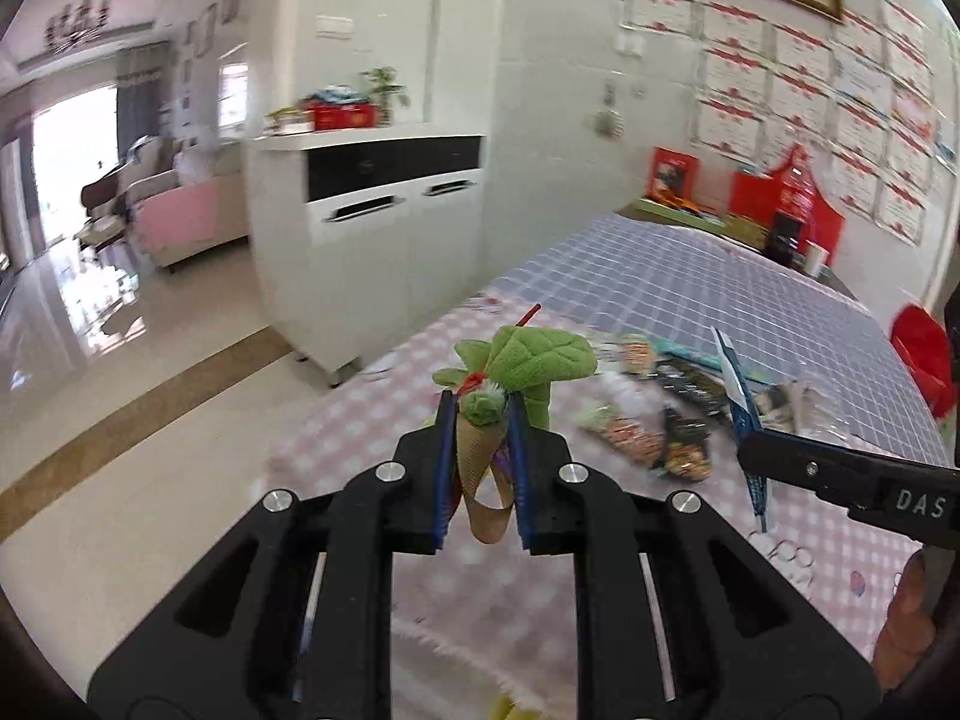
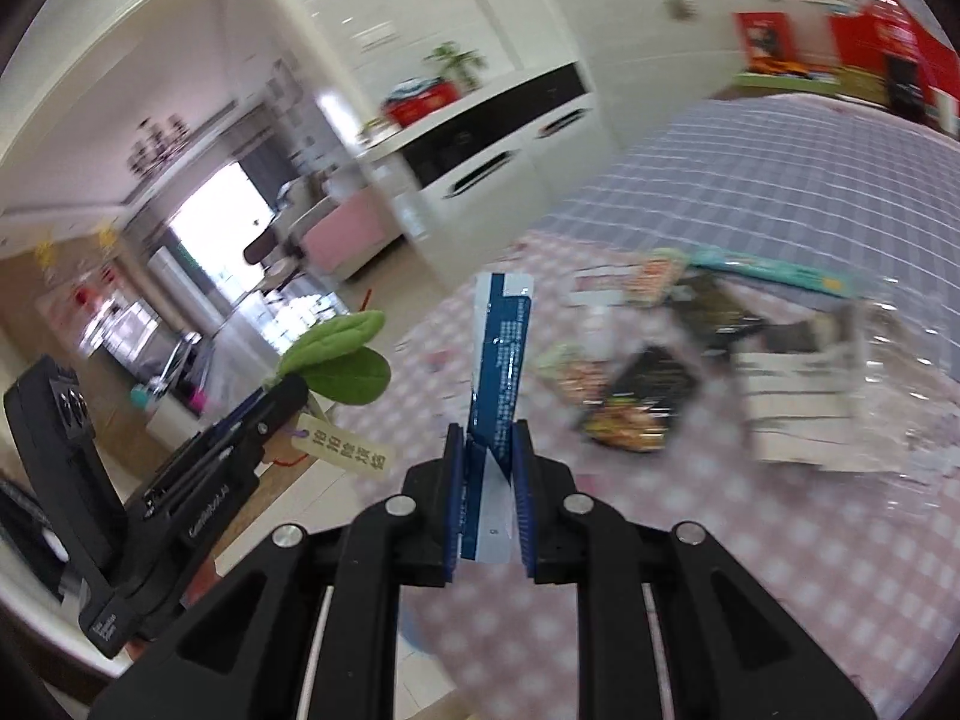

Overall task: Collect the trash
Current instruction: 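Carry the toothpaste box and leaf bag over the blue bin and open both tools, then move both tools back over the trash on the table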

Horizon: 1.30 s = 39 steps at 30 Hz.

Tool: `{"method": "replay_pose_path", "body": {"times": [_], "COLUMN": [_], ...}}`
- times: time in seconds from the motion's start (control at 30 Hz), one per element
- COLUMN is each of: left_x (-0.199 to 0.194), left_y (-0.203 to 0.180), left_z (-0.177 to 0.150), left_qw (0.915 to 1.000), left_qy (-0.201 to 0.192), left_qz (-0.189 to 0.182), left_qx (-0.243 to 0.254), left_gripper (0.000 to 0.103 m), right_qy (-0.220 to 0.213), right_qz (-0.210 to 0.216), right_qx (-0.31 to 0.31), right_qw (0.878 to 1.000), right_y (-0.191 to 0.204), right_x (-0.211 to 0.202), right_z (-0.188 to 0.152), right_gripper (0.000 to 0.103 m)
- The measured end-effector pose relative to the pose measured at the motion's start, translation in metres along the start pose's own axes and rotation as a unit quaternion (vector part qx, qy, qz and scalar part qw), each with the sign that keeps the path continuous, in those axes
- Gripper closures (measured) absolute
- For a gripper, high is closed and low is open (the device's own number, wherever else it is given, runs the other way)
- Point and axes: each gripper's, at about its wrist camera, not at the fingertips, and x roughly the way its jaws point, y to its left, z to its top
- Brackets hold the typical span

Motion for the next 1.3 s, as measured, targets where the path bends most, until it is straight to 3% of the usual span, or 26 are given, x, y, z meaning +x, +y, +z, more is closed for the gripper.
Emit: {"method": "replay_pose_path", "body": {"times": [0.3,0.47,0.67,0.7,0.73,0.77,1.1,1.3], "left_x": [-0.052,-0.066,-0.064,-0.063,-0.06,-0.057,-0.05,-0.058], "left_y": [0.082,0.127,0.167,0.171,0.175,0.18,0.21,0.221], "left_z": [-0.027,-0.055,-0.091,-0.097,-0.1,-0.103,-0.127,-0.142], "left_qw": [0.994,0.9865,0.977,0.9758,0.974,0.9724,0.9545,0.9419], "left_qy": [-0.005,0.022,0.072,0.078,0.084,0.082,0.106,0.119], "left_qz": [0.099,0.141,0.166,0.168,0.171,0.174,0.218,0.249], "left_qx": [-0.046,-0.08,-0.112,-0.116,-0.122,-0.132,-0.173,-0.191], "left_gripper": [0.086,0.086,0.085,0.074,0.038,0.025,0.024,0.024], "right_qy": [0.062,0.108,0.154,0.159,0.164,0.167,0.181,0.231], "right_qz": [0.076,0.104,0.121,0.121,0.121,0.121,0.102,0.097], "right_qx": [-0.078,-0.12,-0.16,-0.164,-0.168,-0.169,-0.193,-0.231], "right_qw": [0.992,0.981,0.967,0.966,0.965,0.964,0.959,0.94], "right_y": [0.093,0.138,0.178,0.181,0.185,0.186,0.196,0.22], "right_x": [0.051,0.075,0.1,0.102,0.105,0.107,0.127,0.168], "right_z": [-0.02,-0.044,-0.072,-0.076,-0.079,-0.081,-0.088,-0.107], "right_gripper": [0.086,0.086,0.086,0.086,0.086,0.086,0.086,0.084]}}
